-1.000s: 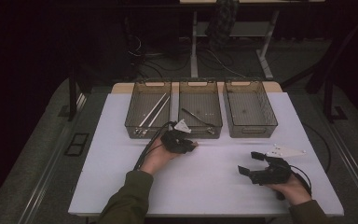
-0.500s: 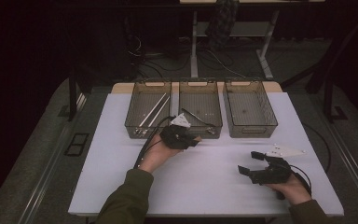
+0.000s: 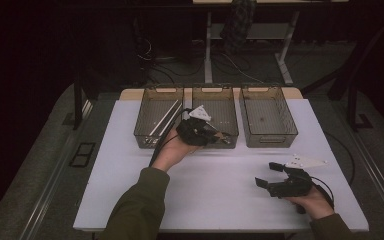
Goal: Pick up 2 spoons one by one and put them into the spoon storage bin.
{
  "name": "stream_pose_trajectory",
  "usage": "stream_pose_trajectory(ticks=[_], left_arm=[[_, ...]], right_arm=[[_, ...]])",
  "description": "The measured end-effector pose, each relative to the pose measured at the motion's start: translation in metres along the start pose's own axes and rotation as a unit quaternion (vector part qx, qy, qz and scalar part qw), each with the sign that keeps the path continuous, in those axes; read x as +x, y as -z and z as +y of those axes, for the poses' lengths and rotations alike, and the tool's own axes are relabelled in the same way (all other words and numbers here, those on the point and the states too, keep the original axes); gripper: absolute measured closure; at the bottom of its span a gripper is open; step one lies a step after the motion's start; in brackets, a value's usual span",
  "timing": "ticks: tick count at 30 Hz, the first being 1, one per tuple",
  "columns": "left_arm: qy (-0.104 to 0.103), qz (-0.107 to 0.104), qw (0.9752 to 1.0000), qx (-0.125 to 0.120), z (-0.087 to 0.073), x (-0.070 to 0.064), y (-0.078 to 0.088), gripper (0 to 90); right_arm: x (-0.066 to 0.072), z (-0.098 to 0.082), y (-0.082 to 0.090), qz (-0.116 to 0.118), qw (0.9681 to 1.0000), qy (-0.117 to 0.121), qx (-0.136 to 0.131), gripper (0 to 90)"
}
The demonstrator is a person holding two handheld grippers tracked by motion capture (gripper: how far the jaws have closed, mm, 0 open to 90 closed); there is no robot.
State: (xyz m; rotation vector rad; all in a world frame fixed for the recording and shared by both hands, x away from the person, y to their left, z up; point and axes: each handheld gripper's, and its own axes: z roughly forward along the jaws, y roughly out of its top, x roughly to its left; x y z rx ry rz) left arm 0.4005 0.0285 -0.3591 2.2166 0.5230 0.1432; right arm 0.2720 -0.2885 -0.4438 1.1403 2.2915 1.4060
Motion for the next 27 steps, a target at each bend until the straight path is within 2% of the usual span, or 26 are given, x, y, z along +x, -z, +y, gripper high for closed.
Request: stream_pose_trajectory(ticks=[9, 15, 21, 27], left_arm=[[-0.013, 0.006, 0.9998, 0.012, 0.037, 0.01, -0.004, 73.5], [-0.013, 0.01, 0.9997, 0.017, 0.055, 0.018, -0.008, 73.5], [-0.005, 0.019, 0.9996, 0.022, 0.061, 0.029, -0.02, 73.4], [0.012, 0.03, 0.999, 0.03, 0.056, 0.042, -0.036, 73.4]], right_arm=[[0.001, 0.001, -0.001, 0.002, 1.0, 0.004, 0.0, 14.4], [0.0, 0.001, -0.001, 0.004, 1.0, 0.003, 0.0, 14.4], [0.002, 0.002, -0.001, 0.006, 1.0, 0.003, -0.003, 14.4], [0.003, 0.002, -0.001, 0.01, 0.9999, 0.004, -0.003, 14.4]])
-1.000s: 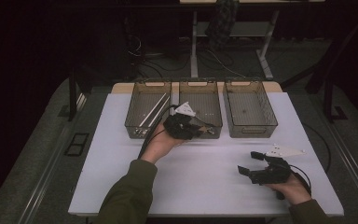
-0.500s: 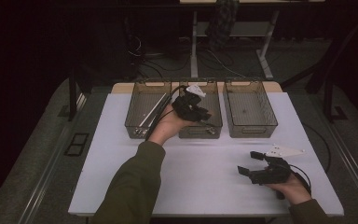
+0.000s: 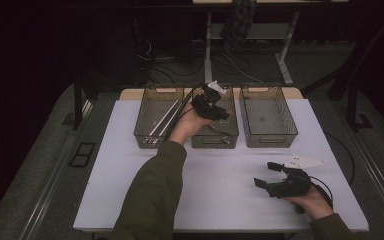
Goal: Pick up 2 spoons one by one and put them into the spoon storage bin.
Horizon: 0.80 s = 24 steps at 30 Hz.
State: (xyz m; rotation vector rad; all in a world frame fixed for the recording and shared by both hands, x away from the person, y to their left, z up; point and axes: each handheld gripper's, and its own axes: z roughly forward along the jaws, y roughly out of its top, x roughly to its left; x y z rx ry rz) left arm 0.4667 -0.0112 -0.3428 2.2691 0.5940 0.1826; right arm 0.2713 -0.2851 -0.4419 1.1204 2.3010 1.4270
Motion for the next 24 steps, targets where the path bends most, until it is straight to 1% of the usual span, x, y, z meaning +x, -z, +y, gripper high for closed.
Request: stream_pose_trajectory(ticks=[1, 4, 6, 7, 8, 9, 12, 14, 17, 19, 20, 21, 22, 24], left_arm=[[0.007, 0.0, 1.0, 0.001, -0.001, 0.002, -0.002, 73.4], [0.015, 0.006, 0.9999, 0.005, -0.005, 0.008, -0.009, 73.3], [0.012, 0.014, 0.9997, 0.013, -0.007, 0.01, -0.012, 73.2], [0.015, 0.015, 0.9996, 0.017, -0.008, 0.012, -0.015, 73.2], [0.022, 0.014, 0.9996, 0.014, -0.01, 0.012, -0.017, 73.2], [0.025, 0.015, 0.9995, 0.015, -0.01, 0.014, -0.019, 73.2], [0.026, 0.017, 0.9992, 0.025, -0.013, 0.017, -0.025, 73.2], [0.031, 0.016, 0.999, 0.027, -0.014, 0.018, -0.028, 73.2], [0.035, 0.02, 0.9988, 0.029, -0.016, 0.019, -0.032, 73.0], [0.033, 0.014, 0.9991, 0.024, -0.017, 0.02, -0.033, 72.0], [0.028, 0.022, 0.9991, 0.023, -0.016, 0.019, -0.033, 68.5], [0.024, 0.029, 0.999, 0.025, -0.016, 0.019, -0.032, 57.6], [0.022, 0.026, 0.9991, 0.023, -0.016, 0.018, -0.032, 54.9], [0.02, 0.031, 0.9991, 0.023, -0.015, 0.018, -0.03, 53.6]], right_arm=[[0.0, 0.0, 0.0, 0.0, 1.0, -0.001, 0.0, 14.4], [-0.001, -0.001, 0.002, -0.001, 1.0, -0.004, -0.002, 14.4], [0.0, -0.001, 0.002, 0.001, 1.0, -0.004, -0.005, 14.4], [0.001, 0.0, 0.002, 0.001, 1.0, -0.003, -0.004, 14.4], [0.001, 0.0, 0.001, 0.001, 1.0, -0.003, -0.004, 14.4], [0.001, 0.0, 0.001, 0.001, 1.0, -0.002, -0.004, 14.4], [0.003, -0.001, 0.0, 0.002, 1.0, 0.001, -0.001, 14.4], [0.004, -0.001, -0.001, 0.002, 1.0, 0.002, -0.001, 14.4], [0.005, -0.001, -0.001, 0.003, 1.0, 0.002, -0.001, 14.4], [0.005, -0.001, -0.001, 0.003, 1.0, 0.002, 0.0, 14.4], [0.005, -0.001, 0.0, 0.003, 1.0, 0.002, 0.0, 14.4], [0.005, -0.001, 0.0, 0.004, 1.0, 0.002, 0.0, 14.4], [0.005, -0.001, 0.0, 0.004, 1.0, 0.002, 0.0, 14.4], [0.005, -0.001, 0.0, 0.004, 1.0, 0.002, -0.001, 14.4]])
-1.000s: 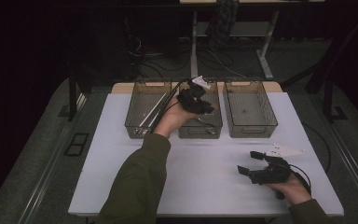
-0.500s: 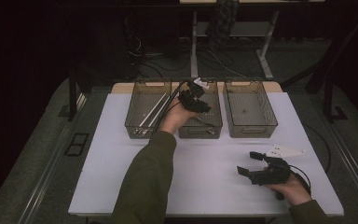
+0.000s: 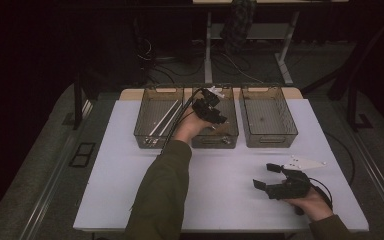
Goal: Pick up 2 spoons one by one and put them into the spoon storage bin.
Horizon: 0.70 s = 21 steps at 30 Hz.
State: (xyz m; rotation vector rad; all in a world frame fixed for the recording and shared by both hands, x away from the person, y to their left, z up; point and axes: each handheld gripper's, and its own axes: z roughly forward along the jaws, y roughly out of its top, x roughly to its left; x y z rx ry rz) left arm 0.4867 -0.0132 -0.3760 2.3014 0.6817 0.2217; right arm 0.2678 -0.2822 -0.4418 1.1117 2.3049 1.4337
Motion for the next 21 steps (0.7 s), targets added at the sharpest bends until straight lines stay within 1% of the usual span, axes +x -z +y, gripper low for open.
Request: stream_pose_trajectory(ticks=[4, 7, 10, 16, 19, 21], left_arm=[[0.01, -0.008, 0.9998, -0.012, -0.001, 0.002, 0.003, 51.2], [0.006, -0.007, 0.9998, -0.017, 0.0, 0.0, 0.006, 47.3], [0.012, -0.008, 0.9996, -0.024, 0.0, 0.0, 0.01, 43.6], [0.011, -0.01, 0.9992, -0.038, -0.002, -0.002, 0.021, 41.0], [0.01, -0.014, 0.9988, -0.045, -0.004, -0.004, 0.029, 38.2], [0.006, -0.012, 0.9987, -0.049, -0.006, -0.007, 0.034, 37.2]], right_arm=[[0.0, 0.0, 0.0, 0.0, 1.0, 0.001, 0.001, 14.4], [0.0, 0.0, -0.001, -0.001, 1.0, -0.001, 0.001, 14.4], [0.0, 0.0, -0.001, 0.0, 1.0, 0.001, 0.002, 14.4], [0.0, -0.001, -0.001, -0.001, 1.0, -0.001, 0.004, 14.4], [-0.001, 0.0, 0.0, -0.003, 1.0, -0.002, 0.002, 14.4], [-0.001, -0.001, 0.0, -0.003, 1.0, -0.002, 0.003, 14.4]])
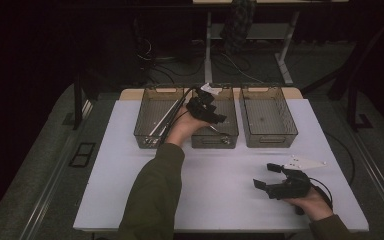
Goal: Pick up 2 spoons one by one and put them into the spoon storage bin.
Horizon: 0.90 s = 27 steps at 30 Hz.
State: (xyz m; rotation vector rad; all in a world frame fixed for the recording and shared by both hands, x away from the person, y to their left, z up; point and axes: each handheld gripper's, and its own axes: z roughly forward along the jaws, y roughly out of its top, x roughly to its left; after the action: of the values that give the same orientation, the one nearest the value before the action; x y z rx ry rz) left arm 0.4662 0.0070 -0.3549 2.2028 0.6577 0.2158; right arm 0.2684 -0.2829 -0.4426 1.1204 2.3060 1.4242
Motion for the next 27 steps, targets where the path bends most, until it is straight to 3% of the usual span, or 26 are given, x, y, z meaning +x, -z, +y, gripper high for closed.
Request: stream_pose_trajectory(ticks=[16, 27], left_arm=[[-0.016, -0.009, 0.9996, -0.022, -0.022, -0.031, 0.047, 25.3], [-0.019, -0.005, 0.9992, -0.036, -0.058, -0.047, 0.076, 24.4]], right_arm=[[0.0, 0.0, -0.001, 0.0, 1.0, 0.003, 0.003, 14.4], [0.0, 0.0, -0.001, -0.002, 1.0, 0.003, 0.003, 14.4]])
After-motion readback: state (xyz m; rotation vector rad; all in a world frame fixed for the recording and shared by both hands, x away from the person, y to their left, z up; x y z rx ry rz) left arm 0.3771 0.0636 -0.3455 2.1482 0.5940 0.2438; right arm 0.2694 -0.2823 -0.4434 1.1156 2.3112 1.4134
